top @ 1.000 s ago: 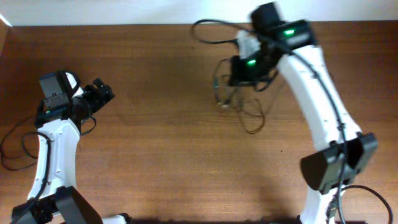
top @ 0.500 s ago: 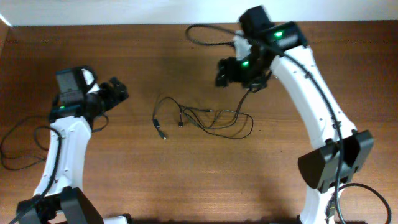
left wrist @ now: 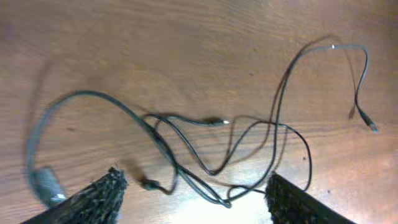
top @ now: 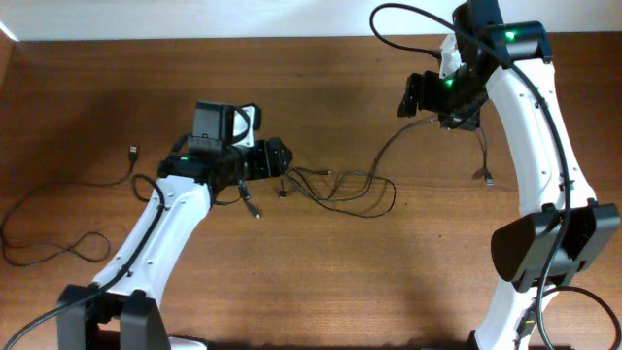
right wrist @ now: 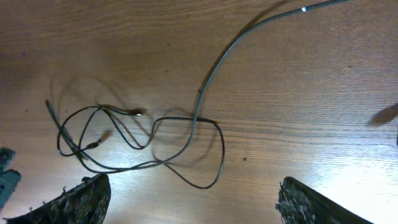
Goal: Untangle cables
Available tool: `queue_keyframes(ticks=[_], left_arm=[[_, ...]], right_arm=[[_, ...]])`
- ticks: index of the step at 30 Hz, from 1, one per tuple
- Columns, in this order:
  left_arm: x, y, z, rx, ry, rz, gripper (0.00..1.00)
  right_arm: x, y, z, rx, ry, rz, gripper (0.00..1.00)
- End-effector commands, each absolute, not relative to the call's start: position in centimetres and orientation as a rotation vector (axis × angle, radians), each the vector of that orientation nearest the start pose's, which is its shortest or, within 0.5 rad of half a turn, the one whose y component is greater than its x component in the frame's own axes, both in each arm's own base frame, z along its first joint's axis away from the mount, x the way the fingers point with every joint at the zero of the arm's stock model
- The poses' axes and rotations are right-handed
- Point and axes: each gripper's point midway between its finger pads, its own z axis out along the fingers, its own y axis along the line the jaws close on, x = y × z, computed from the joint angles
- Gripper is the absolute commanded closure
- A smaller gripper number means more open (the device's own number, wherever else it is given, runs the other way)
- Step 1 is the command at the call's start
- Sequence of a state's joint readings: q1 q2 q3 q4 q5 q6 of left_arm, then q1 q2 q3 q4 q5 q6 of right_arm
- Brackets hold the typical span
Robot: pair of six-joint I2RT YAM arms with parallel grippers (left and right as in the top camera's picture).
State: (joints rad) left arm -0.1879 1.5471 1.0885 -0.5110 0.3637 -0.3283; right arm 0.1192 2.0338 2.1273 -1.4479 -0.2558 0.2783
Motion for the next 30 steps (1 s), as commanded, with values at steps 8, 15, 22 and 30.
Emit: queue_keyframes(ticks=[8,15,22,30], left_arm=[[36.0,-17.2,9.5,0.056,2.695,-0.708,0.26],[34.4,-16.3,8.5,0.304,2.733,-0.61,0.34],[34.7,-14.0,6.7,0.259,2.79,-0.41,0.36],[35.3,-14.2,3.9,0.255,2.831,-0.405,0.5]], right_arm=[[41.8,8.9,20.1,0.172,2.946,0.395,0.12],[41.8,8.9,20.0,0.172,2.947,0.394,0.11],[41.8,8.9,20.0,0.172,2.947,0.394,0.11],[41.8,8.9,20.0,0.172,2.947,0.394,0.11]])
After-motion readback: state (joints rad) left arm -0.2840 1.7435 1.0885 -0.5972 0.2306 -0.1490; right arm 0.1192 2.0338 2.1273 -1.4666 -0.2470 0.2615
